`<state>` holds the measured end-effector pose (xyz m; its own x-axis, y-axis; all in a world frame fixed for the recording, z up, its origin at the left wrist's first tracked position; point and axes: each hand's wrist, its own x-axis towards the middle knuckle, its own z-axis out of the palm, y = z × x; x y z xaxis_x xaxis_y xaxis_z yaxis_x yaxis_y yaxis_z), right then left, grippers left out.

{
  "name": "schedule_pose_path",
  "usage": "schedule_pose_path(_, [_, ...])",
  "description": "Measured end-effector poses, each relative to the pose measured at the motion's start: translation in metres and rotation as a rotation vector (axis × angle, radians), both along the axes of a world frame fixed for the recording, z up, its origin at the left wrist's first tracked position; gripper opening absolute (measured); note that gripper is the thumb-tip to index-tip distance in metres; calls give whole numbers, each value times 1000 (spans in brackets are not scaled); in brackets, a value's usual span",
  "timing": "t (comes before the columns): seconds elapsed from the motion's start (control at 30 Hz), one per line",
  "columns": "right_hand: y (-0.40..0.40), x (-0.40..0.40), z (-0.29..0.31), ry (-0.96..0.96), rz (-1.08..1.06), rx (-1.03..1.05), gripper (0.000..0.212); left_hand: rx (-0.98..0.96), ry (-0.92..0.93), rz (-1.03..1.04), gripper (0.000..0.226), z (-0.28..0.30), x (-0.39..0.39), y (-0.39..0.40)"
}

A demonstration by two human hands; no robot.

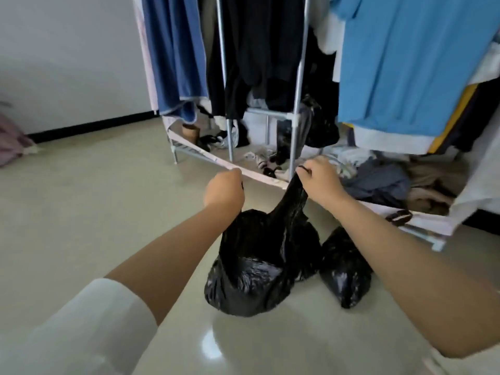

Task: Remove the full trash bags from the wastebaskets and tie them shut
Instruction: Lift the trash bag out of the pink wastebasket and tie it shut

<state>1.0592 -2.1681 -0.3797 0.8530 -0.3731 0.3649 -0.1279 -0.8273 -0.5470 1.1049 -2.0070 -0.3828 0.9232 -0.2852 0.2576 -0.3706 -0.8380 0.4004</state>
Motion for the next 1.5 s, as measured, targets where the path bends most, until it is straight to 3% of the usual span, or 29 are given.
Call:
schedule_pose_path(0.07, [24,10,-30,47,92,57,36,-44,22,66,26,-27,8,25])
schedule_pose_path(0.17, [54,26,-59,51,241,142,34,-284,-53,99,22,-59,14,54])
schedule_pose_path(0.33, [80,45,-80,-114,387,226,32,-654,-94,105,20,-94,17,75])
schedule_pose_path(0.53, [102,62,-106,-185,449,478,21,-716,-199,345,9,-105,9,90])
schedule_pose_path(0.6, [110,65,-121,-201,448,549,26,-780,-145,389,5,-116,6,95])
schedule_pose_path(0.73, [119,63,-151,-131,468,737,14,-853,-18,460,32,-150,-10,108])
schedule_pose_path(0.8, [115,62,-164,-14,491,866,30,-928,86,486,33,-167,-17,111])
schedule_pose_path(0.87, [109,60,-174,114,522,830,32,-958,250,471,34,-184,-27,111])
schedule_pose_path(0.93, [104,56,-183,274,520,692,19,-910,369,454,32,-201,-34,110])
schedule_pose_path(1.0, [100,56,-195,390,493,630,22,-869,372,450,15,-216,-36,109])
schedule_pose_path(1.07, [96,54,-204,423,448,644,25,-892,341,412,21,-221,-35,108])
schedule_pose_path(1.23, [86,54,-210,356,357,1073,27,-1408,443,318,31,-215,-29,100])
schedule_pose_path(1.33, [88,56,-218,338,262,1211,29,-1208,372,386,24,-224,-21,98])
schedule_pose_path(1.4, [87,57,-225,436,272,1051,24,-991,354,442,19,-233,-20,102])
schedule_pose_path(1.5, [80,56,-236,677,397,774,20,-905,526,416,27,-249,-24,114])
